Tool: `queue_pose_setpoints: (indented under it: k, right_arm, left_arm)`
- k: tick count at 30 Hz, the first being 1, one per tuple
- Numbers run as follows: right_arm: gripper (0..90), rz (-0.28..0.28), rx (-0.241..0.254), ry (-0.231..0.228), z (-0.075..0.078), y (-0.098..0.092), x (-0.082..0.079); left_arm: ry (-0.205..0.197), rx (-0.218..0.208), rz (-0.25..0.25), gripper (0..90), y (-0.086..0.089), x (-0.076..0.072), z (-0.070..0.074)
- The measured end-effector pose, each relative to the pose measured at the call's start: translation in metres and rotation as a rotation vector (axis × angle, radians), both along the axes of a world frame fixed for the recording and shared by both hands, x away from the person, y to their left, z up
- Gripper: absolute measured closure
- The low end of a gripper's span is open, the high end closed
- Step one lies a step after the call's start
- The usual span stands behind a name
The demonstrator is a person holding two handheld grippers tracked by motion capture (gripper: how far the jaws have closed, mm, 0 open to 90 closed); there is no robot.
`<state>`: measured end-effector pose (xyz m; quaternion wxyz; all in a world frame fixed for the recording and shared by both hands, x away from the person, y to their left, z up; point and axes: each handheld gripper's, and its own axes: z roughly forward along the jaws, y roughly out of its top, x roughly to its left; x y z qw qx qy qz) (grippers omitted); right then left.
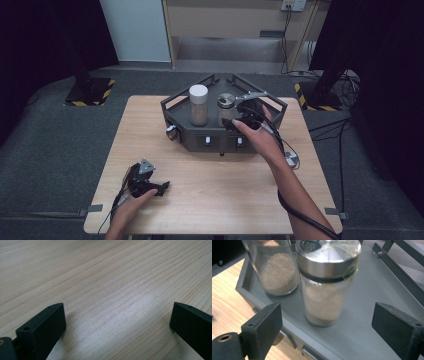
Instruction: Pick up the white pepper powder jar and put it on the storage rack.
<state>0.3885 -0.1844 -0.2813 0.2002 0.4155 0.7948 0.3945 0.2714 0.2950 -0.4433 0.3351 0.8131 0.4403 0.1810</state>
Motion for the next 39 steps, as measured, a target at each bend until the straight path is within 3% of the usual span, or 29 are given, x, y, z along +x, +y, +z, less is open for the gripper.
queue_pose_setpoints:
  k: [18,25,39]
  right_arm:
    - [5.7,-0.011,-0.011,0.008,0.003,-0.029,-0.027]
    - [5.7,-0.006,-0.042,0.015,0.005,-0.035,-0.038]
    - [5.7,-0.026,-0.058,0.009,0.01,-0.058,-0.061]
  left_arm:
    - [0.0,0.0,0.0,0.0,0.0,0.0,0.0]
    - [0.0,0.0,0.0,0.0,0.0,0.0,0.0]
    - [0.0,0.0,-0.001,0.0,0.0,0.0,0.0]
